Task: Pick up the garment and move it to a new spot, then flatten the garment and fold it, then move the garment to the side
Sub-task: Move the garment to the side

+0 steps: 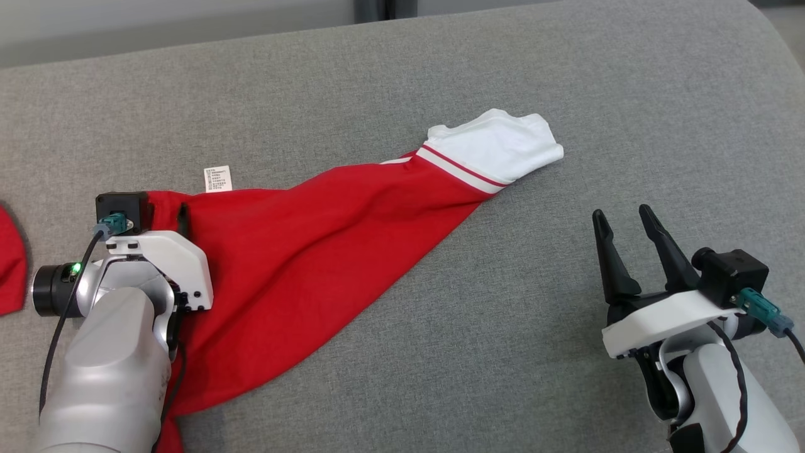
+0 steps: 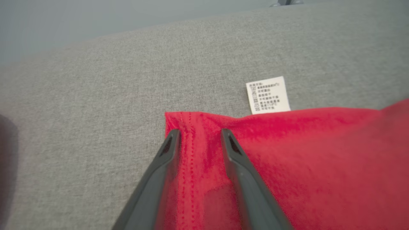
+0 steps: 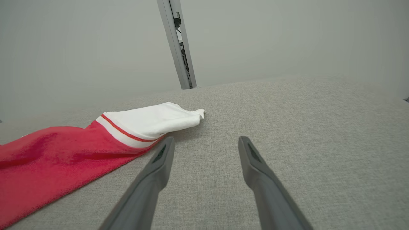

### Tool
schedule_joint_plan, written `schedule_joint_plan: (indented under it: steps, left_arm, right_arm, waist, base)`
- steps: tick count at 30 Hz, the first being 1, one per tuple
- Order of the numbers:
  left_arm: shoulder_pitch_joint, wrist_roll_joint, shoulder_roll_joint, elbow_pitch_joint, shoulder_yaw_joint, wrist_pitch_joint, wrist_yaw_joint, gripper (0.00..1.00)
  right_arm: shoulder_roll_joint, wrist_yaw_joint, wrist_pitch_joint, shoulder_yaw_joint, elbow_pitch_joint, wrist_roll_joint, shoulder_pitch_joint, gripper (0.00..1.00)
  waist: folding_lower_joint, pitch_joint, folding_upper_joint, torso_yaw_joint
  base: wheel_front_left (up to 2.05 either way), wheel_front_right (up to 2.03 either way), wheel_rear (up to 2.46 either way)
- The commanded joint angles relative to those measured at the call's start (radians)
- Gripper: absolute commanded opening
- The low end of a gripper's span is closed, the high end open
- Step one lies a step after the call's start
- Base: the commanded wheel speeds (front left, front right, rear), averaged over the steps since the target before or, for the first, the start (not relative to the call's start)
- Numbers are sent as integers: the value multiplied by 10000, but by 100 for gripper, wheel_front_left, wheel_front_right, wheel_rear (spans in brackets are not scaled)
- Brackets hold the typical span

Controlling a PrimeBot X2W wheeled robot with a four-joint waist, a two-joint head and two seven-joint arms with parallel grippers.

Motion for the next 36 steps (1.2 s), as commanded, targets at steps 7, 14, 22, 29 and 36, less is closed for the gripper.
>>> schedule_joint_plan:
  steps: [7, 14, 22, 29, 36]
  left_arm:
    - [-437, 103, 139, 353, -216, -683, -5, 0]
    - [-764, 301, -62, -777, -472, -1292, 29, 0]
    - [1007, 663, -279, -4868, -403, -1297, 165, 0]
    - [3988, 744, -624, -7635, -197, -1294, 251, 0]
    - [6824, 770, -926, -8443, -455, -1293, 153, 0]
  right_arm:
    - [16, 1, -3, 38, 10, 51, -280, 100]
    - [55, 1, -3, -158, 141, 93, -69, 100]
    - [151, 1, -3, -511, 302, 64, 575, 100]
    - [239, 1, -3, -797, 287, -1, 1092, 100]
    - [290, 1, -3, -774, 376, 68, 1444, 100]
  waist:
    - [0, 57, 0, -84]
    - [0, -359, 0, -98]
    - [0, -1653, 0, 86]
    - [0, -2233, 0, 567]
    - [0, -2544, 0, 976]
  base:
    - [0, 0, 0]
    - [0, 0, 0]
    - [0, 0, 0]
    - [0, 0, 0]
    - [0, 0, 0]
